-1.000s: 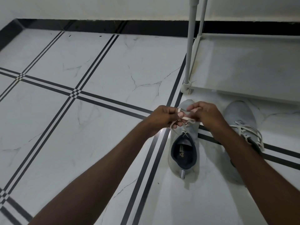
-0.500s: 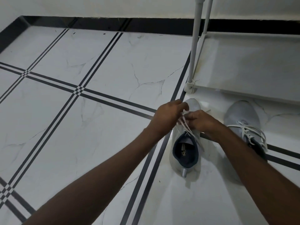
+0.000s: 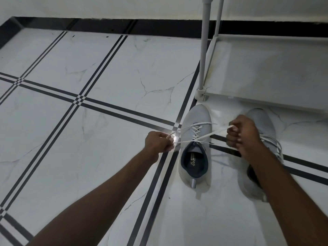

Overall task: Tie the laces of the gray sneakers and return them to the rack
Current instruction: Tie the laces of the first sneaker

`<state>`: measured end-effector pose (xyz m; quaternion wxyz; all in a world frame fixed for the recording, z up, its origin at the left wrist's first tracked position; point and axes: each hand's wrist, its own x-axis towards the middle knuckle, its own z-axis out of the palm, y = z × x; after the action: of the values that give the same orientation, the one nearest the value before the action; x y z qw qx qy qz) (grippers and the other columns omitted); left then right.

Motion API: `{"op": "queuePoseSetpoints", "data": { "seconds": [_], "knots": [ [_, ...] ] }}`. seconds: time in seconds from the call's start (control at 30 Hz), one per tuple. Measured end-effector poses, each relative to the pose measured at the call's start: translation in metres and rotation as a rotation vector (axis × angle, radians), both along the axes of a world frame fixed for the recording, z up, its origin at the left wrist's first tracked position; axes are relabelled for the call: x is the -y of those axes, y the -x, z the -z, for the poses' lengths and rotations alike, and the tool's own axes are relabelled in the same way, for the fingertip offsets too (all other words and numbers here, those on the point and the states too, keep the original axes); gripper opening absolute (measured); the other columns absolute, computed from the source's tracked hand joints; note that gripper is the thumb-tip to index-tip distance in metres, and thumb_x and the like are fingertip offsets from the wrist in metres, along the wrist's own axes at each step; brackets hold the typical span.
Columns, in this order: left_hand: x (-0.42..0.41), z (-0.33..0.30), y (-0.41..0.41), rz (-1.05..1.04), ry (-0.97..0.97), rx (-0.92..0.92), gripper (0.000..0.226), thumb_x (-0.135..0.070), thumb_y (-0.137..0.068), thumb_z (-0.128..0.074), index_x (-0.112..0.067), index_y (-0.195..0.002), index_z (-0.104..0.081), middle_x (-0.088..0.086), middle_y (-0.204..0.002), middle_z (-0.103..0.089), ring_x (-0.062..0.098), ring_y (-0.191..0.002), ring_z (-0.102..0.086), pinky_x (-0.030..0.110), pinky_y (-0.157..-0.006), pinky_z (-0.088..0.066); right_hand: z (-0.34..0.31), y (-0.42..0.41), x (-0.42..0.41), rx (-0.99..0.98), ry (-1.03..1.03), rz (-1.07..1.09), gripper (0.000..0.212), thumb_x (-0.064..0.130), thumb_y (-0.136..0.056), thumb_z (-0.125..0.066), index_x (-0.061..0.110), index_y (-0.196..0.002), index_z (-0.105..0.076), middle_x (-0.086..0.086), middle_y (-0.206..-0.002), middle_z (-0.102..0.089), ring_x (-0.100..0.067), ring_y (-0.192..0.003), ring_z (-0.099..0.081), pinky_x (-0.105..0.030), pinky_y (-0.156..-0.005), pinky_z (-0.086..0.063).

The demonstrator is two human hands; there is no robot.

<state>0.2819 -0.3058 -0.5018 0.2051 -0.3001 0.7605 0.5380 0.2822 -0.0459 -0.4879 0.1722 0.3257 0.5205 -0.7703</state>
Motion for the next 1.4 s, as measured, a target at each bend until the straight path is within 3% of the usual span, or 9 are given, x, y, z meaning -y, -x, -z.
{"op": "queuePoseSetpoints", "data": {
  "seconds": [0.13,0.23,0.33,0.43,0.53,0.67,0.93,1.13,1.4],
  "knots": [
    [-0.002,0.008,0.001,0.352,0.334,-0.203,0.047,-0.022,-0.084,-0.075,-0.008,-0.126,-0.061,0.008,-0.11,-0.071,0.021,-0.098,-0.068,0.036,-0.089,-0.057,0.001,-0.008,-0.012,-0.091,-1.063,-0.768,0.041,0.05,-0.082,-0.063,0.017,-0.059,-0.073,0.001,-0.055,-0.065,-0.016,-0.055,-0.059,-0.029,-0.055,-0.044],
    [-0.019,0.0,0.002,0.664,0.377,-0.419,0.058,-0.03,-0.083,-0.075,-0.015,-0.135,-0.055,0.006,-0.134,-0.06,0.02,-0.122,-0.054,0.037,-0.104,-0.045,-0.006,-0.01,-0.001,-0.117,-1.164,-0.925,0.042,0.057,-0.078,-0.062,0.018,-0.066,-0.071,0.002,-0.06,-0.066,-0.014,-0.061,-0.061,-0.026,-0.054,-0.04],
    [-0.033,0.003,-0.002,0.81,0.401,-0.389,0.032,-0.03,-0.08,-0.076,-0.02,-0.111,-0.071,0.003,-0.107,-0.074,0.019,-0.1,-0.066,0.037,-0.09,-0.053,-0.002,-0.012,0.021,-0.196,-1.247,-0.847,0.047,0.05,-0.078,-0.069,0.015,-0.109,-0.068,-0.011,-0.106,-0.069,-0.03,-0.101,-0.061,-0.036,-0.081,-0.05],
    [-0.036,0.003,0.001,0.799,0.432,-0.357,0.021,-0.028,-0.079,-0.078,-0.019,-0.097,-0.073,-0.001,-0.081,-0.071,0.012,-0.073,-0.062,0.025,-0.066,-0.047,0.011,-0.015,0.048,-0.39,-1.26,-0.819,0.036,0.024,-0.081,-0.071,0.019,-0.116,-0.067,-0.011,-0.121,-0.063,-0.035,-0.116,-0.05,-0.041,-0.096,-0.044],
    [-0.032,-0.001,0.006,0.779,0.385,-0.311,0.017,-0.027,-0.078,-0.08,-0.015,-0.089,-0.073,-0.007,-0.063,-0.063,0.003,-0.054,-0.055,0.018,-0.054,-0.037,0.024,-0.019,0.054,-0.556,-1.263,-0.735,0.008,0.011,-0.08,-0.06,0.01,-0.084,-0.067,-0.013,-0.089,-0.068,-0.036,-0.09,-0.058,-0.037,-0.075,-0.045],
    [-0.025,-0.004,0.007,0.758,0.264,-0.293,0.011,-0.015,-0.083,-0.077,-0.007,-0.088,-0.072,0.001,-0.063,-0.068,0.004,-0.045,-0.061,0.011,-0.046,-0.043,0.03,-0.02,0.043,-0.431,-1.069,-0.583,0.015,0.013,-0.09,-0.046,0.006,-0.08,-0.054,-0.013,-0.073,-0.064,-0.03,-0.067,-0.059,-0.038,-0.063,-0.048],
    [-0.02,0.005,0.015,0.821,0.397,-0.359,0.015,-0.026,-0.078,-0.081,-0.013,-0.079,-0.075,-0.001,-0.073,-0.073,0.013,-0.068,-0.067,0.03,-0.07,-0.054,0.042,-0.029,0.051,-0.357,-1.108,-0.667,0.023,0.014,-0.091,-0.053,0.002,-0.072,-0.059,-0.012,-0.077,-0.054,-0.031,-0.074,-0.054,-0.032,-0.063,-0.033],
    [-0.01,0.005,0.017,0.852,0.341,-0.298,0.011,-0.025,-0.084,-0.075,-0.014,-0.081,-0.076,-0.005,-0.069,-0.075,-0.008,-0.053,-0.058,0.009,-0.057,-0.038,0.031,-0.019,0.04,-0.067,-0.476,-0.438,0.036,0.024,-0.092,-0.052,0.01,-0.059,-0.05,-0.005,-0.046,-0.038,-0.017,-0.034,-0.032,-0.021,-0.042,-0.025],
    [0.005,0.019,0.008,0.793,0.455,-0.291,0.008,-0.013,-0.081,-0.076,-0.01,-0.074,-0.075,0.003,-0.071,-0.076,0.005,-0.059,-0.061,0.02,-0.064,-0.048,0.044,-0.017,0.007,-0.18,-0.751,-0.674,0.041,0.034,-0.092,-0.061,0.017,-0.055,-0.063,0.008,-0.03,-0.043,-0.006,-0.025,-0.03,-0.019,-0.038,-0.027]
  ]
}}
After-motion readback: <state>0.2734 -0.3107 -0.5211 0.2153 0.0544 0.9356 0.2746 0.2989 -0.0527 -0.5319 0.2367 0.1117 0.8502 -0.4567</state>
